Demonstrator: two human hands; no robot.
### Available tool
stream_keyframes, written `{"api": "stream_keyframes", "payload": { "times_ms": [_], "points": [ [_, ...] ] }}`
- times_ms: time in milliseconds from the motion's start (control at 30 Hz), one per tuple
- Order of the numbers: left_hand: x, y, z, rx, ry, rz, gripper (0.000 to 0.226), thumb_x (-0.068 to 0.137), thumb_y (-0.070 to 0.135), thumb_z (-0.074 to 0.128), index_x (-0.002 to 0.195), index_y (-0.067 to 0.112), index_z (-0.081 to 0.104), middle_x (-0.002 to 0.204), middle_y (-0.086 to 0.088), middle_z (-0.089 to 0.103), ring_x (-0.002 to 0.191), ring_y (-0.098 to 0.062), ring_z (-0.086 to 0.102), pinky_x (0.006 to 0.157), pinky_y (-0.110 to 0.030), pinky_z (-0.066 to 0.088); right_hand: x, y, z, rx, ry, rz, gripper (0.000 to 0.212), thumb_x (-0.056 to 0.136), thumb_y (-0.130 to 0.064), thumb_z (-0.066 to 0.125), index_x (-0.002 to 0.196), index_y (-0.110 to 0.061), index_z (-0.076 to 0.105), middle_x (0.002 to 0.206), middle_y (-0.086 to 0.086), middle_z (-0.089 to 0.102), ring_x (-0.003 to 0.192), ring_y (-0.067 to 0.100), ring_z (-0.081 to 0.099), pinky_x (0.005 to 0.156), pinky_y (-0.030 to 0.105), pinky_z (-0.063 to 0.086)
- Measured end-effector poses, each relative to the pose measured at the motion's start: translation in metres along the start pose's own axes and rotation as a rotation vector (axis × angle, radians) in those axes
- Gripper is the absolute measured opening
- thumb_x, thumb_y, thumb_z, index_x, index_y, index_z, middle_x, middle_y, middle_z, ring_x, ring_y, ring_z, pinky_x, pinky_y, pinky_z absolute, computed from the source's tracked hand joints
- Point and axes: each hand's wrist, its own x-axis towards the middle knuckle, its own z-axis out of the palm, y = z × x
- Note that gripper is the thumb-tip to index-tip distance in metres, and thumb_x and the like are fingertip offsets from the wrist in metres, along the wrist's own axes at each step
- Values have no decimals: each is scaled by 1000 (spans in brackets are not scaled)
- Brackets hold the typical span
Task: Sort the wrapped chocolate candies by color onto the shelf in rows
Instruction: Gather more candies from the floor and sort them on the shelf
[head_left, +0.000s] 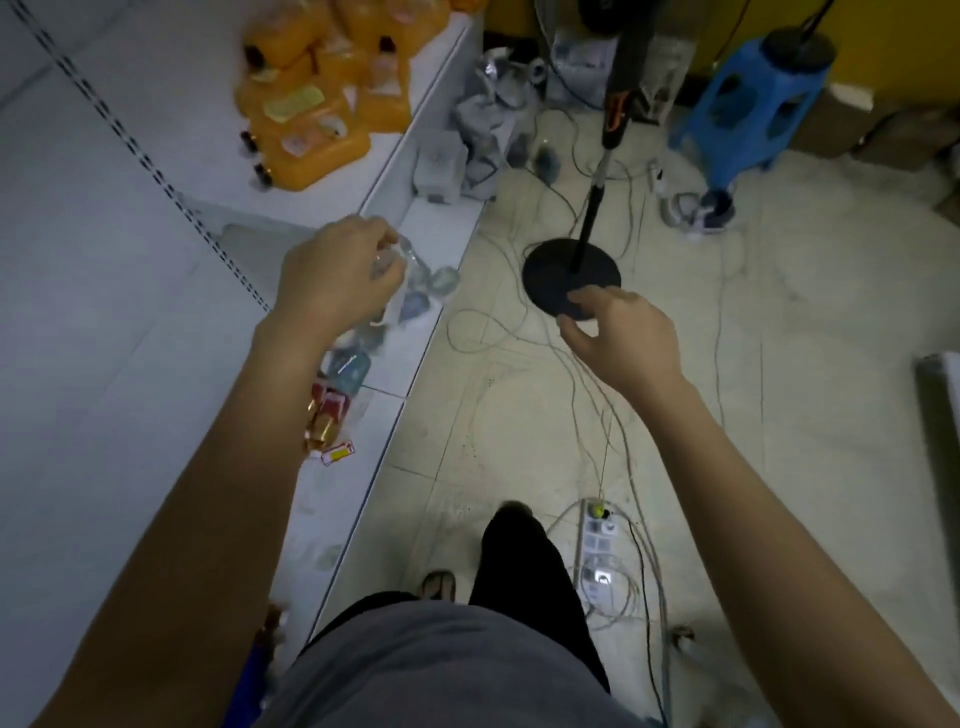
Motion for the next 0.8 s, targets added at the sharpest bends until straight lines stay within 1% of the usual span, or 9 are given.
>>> {"api": "stream_keyframes", "payload": {
  "times_ms": [100,233,333,400,467,533,633,700,800],
  "points": [
    [45,0,-35,73,172,-27,35,93,40,50,120,19,57,119,-4,61,106,-28,56,77,-38,46,82,-8,-19,40,88,-136,38,90,-40,54,120,-18,63,104,8,68,93,30,62,71,37,49],
    [77,4,-106,181,427,-141,44,88,45,42,119,19,58,117,-6,62,105,-30,57,83,-45,50,194,-51,-62,174,235,-465,38,92,-39,52,118,-15,63,103,9,68,91,28,63,64,36,50],
    [77,17,-171,270,590,-194,46,89,47,39,121,19,57,115,-6,62,106,-28,58,84,-47,49,256,-103,-110,286,371,-744,36,92,-39,50,117,-17,64,103,4,69,91,25,64,64,34,48],
    [67,29,-214,414,702,-244,41,91,43,43,121,18,57,115,-5,60,107,-26,57,84,-45,48,282,-146,-144,411,476,-945,32,92,-35,52,113,-16,66,97,5,70,86,26,64,65,34,48],
    [53,35,-255,563,779,-334,40,92,41,44,122,19,56,117,-5,59,109,-27,55,84,-43,48,297,-194,-173,523,525,-1117,31,92,-32,52,114,-15,66,97,6,69,88,27,63,69,35,48],
    [35,32,-294,700,787,-488,41,92,44,43,125,22,53,119,-6,57,111,-30,54,83,-45,45,306,-240,-194,579,524,-1255,33,92,-33,50,116,-15,64,100,7,68,92,28,61,70,37,49],
    [5,18,-335,831,744,-696,40,94,43,46,128,23,51,123,-9,55,112,-32,54,84,-50,44,318,-304,-208,564,387,-1400,37,93,-34,47,123,-17,60,107,6,65,99,29,58,73,38,48],
    [-14,4,-355,811,682,-818,41,93,44,46,128,24,51,127,-9,52,112,-30,55,86,-49,45,327,-344,-209,504,300,-1456,37,95,-35,46,128,-21,56,113,3,63,105,25,55,78,38,47],
    [-38,-20,-370,590,463,-987,50,88,56,41,131,31,49,133,-6,46,111,-23,55,94,-43,44,344,-397,-203,353,113,-1464,37,96,-35,45,130,-24,53,122,1,60,113,22,51,85,36,43]
  ]
}}
